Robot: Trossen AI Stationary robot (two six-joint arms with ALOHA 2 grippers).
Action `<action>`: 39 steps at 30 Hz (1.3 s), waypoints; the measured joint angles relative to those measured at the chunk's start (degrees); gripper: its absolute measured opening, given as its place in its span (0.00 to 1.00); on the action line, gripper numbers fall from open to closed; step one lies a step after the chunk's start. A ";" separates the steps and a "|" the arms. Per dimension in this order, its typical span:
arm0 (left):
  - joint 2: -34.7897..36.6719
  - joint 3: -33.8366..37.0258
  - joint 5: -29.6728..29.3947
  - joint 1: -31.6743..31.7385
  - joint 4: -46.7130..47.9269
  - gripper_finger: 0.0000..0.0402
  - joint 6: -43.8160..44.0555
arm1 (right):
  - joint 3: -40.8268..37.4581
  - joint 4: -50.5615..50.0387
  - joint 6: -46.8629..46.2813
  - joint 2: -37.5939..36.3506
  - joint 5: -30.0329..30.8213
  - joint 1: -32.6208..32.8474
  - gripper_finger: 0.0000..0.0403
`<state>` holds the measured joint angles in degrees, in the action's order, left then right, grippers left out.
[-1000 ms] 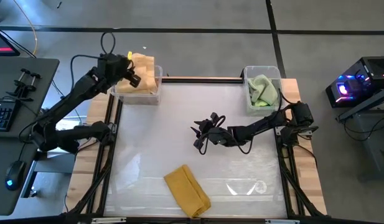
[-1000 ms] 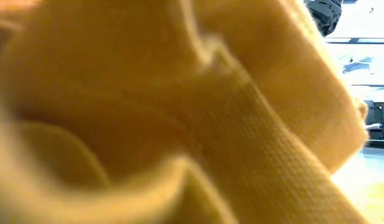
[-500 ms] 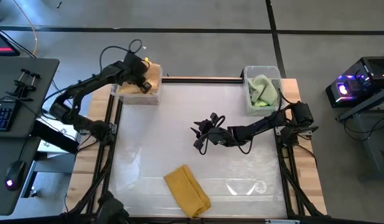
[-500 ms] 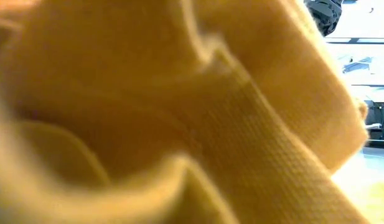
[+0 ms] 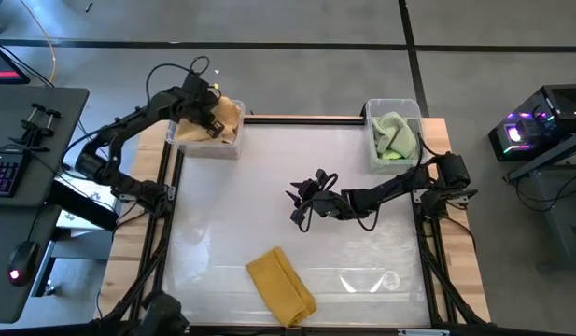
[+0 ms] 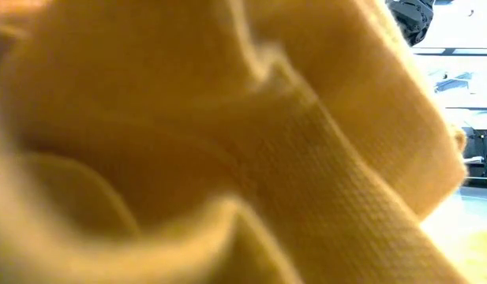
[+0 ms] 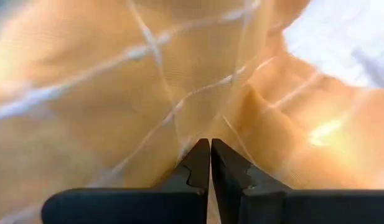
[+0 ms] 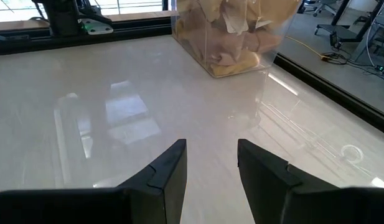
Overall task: Sort towels by color in basket
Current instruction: Put the light yellow microfiber cloth into the left transparent bin
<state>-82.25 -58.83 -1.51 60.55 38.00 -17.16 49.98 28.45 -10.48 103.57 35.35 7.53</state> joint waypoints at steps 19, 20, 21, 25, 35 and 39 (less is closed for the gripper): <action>1.33 -7.04 -6.73 1.25 -15.88 0.01 0.17 | 0.00 -0.02 0.00 0.00 -0.02 -0.03 0.34; 0.22 -7.00 -6.46 1.57 -14.94 0.01 0.15 | -0.01 -0.02 0.00 0.00 -0.02 -0.03 0.34; -0.87 -7.00 -6.42 1.79 -13.69 0.01 0.08 | -0.02 -0.02 0.00 0.00 -0.02 -0.03 0.34; -3.39 -6.95 -6.42 1.96 -7.23 0.01 -0.49 | -0.02 -0.02 0.00 0.00 -0.02 -0.03 0.34; 1.76 -6.91 -6.59 -1.71 -0.33 0.01 0.53 | -0.02 -0.04 0.00 0.00 -0.02 -0.03 0.34; 4.30 -6.88 -8.11 -3.52 1.03 0.01 0.58 | -0.02 -0.04 0.00 0.00 -0.02 -0.03 0.34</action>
<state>-77.96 -65.70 -9.63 57.03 39.02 -16.58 49.95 28.40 -10.48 103.57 35.33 7.51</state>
